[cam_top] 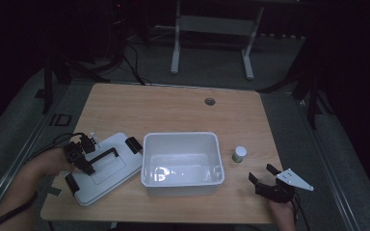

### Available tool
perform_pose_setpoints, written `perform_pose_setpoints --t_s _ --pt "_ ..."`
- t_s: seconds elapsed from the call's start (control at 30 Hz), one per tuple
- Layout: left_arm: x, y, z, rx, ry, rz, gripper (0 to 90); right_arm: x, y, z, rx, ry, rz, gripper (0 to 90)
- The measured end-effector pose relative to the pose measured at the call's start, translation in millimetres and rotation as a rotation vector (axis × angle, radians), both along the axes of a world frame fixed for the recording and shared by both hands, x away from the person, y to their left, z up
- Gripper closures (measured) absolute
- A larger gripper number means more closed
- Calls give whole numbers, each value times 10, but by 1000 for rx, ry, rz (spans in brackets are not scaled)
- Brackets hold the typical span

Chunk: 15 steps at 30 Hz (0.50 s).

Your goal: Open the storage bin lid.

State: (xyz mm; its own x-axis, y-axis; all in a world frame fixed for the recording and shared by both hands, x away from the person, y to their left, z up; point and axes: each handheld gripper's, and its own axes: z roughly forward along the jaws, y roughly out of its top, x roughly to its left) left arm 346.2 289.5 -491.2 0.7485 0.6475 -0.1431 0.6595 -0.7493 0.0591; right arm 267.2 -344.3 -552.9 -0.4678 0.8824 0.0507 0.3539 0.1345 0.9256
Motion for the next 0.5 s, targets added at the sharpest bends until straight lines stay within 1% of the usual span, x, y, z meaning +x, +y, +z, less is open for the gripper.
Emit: perform_pose_setpoints --t_s 0.03,0.07,0.13,0.17,0.2,0.23,0.27,0.3,0.33,0.37,0.4,0.47,0.5 --pt "7 -2 14 8 -4 5 639 0 -2 0 1 0 0 139" --pt "16 3 29 6 0 8 605 1 -2 0 0 1 0 139" --pt "16 3 68 3 -27 10 580 0 2 0 -6 2 -1 139" --pt "17 7 86 -5 -35 12 533 1 5 0 -7 4 0 139" --pt "13 9 107 -7 -44 11 507 3 6 0 -8 8 0 139" --pt "13 9 107 -7 -44 11 489 3 6 0 -8 8 0 139" --pt "13 9 107 -7 -44 11 489 6 4 0 -6 13 4 139" --pt "6 7 138 7 -60 9 374 24 -5 -2 3 33 20 139" --pt "6 7 138 7 -60 9 373 24 -6 -2 3 35 19 139" --pt "6 3 148 16 -74 11 343 26 -5 -2 3 37 22 139" --pt "5 3 155 14 -79 19 313 30 -6 -2 2 41 25 139" --pt "9 7 156 27 -82 21 313 36 -6 0 3 49 25 139" --pt "5 10 156 25 -78 25 313 39 -6 0 1 54 28 139"
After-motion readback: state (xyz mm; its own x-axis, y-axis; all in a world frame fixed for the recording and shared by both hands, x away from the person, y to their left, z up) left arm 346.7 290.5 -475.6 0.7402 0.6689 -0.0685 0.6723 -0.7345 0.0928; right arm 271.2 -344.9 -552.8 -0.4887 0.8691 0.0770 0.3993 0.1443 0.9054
